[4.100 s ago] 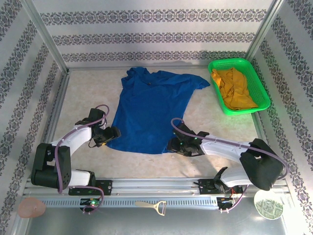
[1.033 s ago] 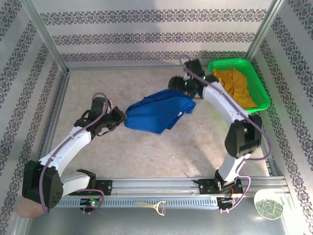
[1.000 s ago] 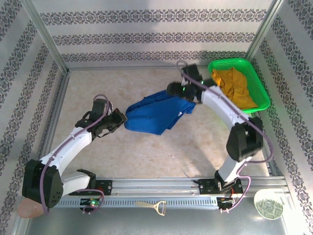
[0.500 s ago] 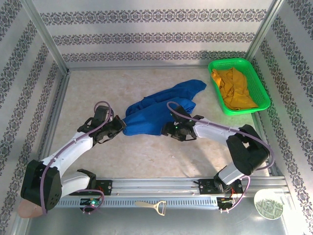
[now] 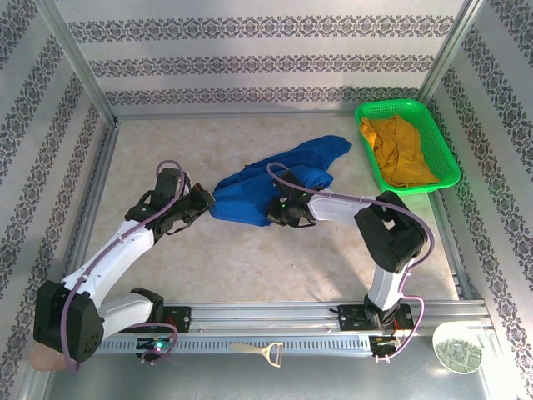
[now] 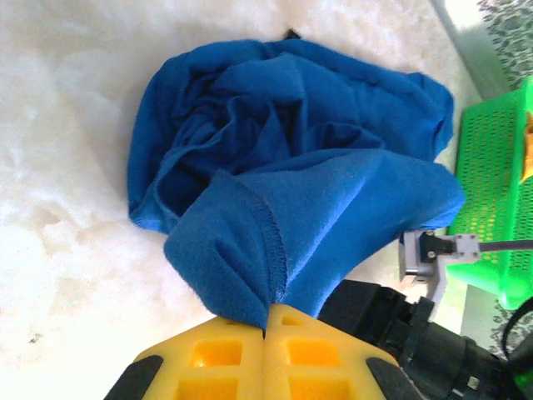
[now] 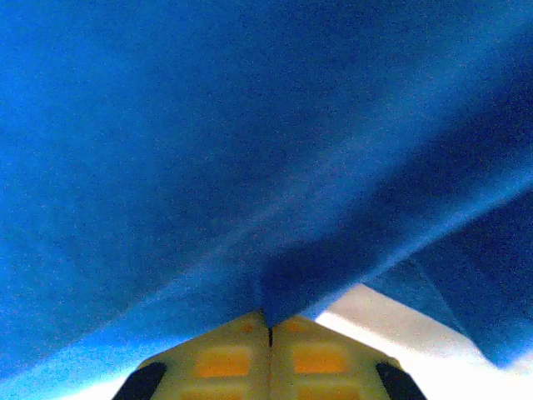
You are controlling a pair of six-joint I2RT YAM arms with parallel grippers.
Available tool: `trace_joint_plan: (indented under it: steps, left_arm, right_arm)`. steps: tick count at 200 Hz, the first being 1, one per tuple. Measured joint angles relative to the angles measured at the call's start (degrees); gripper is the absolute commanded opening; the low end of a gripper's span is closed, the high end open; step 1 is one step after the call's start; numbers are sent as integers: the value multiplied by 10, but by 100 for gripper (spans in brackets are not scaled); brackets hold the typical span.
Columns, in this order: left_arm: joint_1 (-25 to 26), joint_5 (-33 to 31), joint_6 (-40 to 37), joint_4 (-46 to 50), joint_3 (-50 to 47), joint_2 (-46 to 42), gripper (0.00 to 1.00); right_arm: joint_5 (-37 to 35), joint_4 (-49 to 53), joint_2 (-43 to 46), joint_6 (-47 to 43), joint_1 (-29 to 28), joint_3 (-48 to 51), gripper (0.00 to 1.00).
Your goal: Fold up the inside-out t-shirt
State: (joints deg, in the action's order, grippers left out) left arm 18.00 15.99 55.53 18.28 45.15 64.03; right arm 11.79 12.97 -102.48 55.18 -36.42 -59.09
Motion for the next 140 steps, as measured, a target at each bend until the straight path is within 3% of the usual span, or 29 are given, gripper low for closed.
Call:
trace_joint_plan:
  steps: [35,66,107,110,119,123,131,140]
  left_arm:
    - [0,3,0,2,25,-8,0]
    - [-1,32,0,1,28,-7,0]
    - [-1,76,0,-8,4,-7,0]
    - [-1,78,0,-8,0,-7,0]
    - [-1,81,0,-7,-15,-7,0]
    - [-1,81,0,-7,-23,-7,0]
    - [-1,79,0,-5,-37,-7,0]
    - [-1,75,0,2,-53,-9,0]
  right_arm:
    - [-28,79,153,-31,37,9,0]
    - [-54,186,297,-71,50,-42,0]
    - [-74,292,331,-80,11,-74,0]
    - [-75,295,326,-80,8,-73,7]
    - [-80,298,305,-78,2,-70,52]
    - [-79,297,291,-76,1,-68,64]
    - [-81,289,264,-76,0,-65,74]
    - [-85,276,229,-78,0,-64,76]
